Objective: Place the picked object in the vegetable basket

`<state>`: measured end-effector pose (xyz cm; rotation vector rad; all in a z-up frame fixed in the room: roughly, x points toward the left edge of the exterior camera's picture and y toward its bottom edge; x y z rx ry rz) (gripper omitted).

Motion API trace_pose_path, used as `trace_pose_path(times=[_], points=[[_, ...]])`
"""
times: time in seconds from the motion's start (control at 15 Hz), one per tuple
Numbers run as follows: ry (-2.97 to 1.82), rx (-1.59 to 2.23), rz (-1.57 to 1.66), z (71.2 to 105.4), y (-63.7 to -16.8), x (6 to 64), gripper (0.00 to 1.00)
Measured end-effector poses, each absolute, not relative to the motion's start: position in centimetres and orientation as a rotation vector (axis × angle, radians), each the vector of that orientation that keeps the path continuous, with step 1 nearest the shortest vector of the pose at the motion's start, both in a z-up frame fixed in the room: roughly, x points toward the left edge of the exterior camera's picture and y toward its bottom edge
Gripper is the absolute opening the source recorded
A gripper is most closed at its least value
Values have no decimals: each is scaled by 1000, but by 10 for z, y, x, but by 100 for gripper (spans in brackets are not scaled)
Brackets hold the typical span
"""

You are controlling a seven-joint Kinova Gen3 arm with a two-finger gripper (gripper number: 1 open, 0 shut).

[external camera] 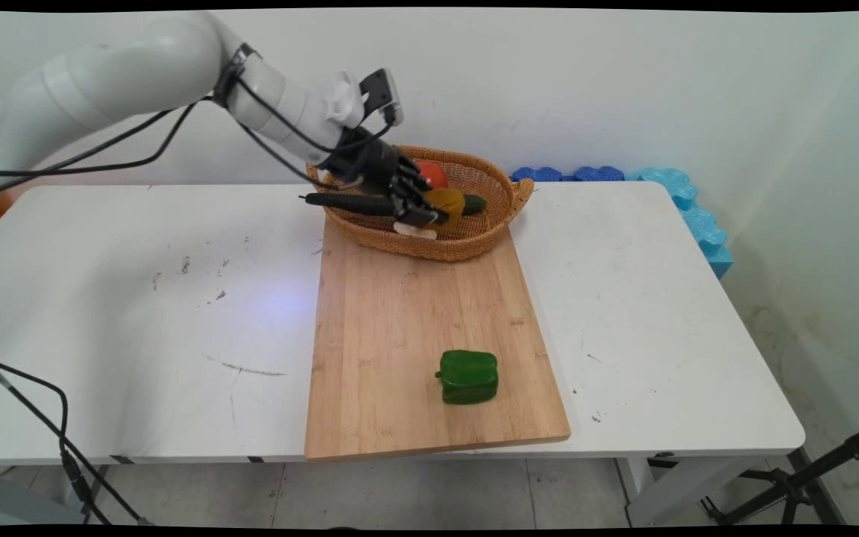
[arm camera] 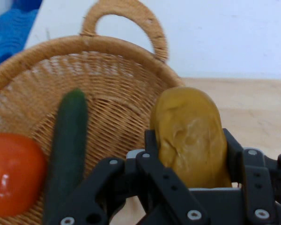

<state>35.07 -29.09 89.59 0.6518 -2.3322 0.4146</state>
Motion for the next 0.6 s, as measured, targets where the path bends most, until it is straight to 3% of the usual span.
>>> trace_pose_path(times=[0.6], points=[[-2316, 704, 486, 867, -346, 333, 0]])
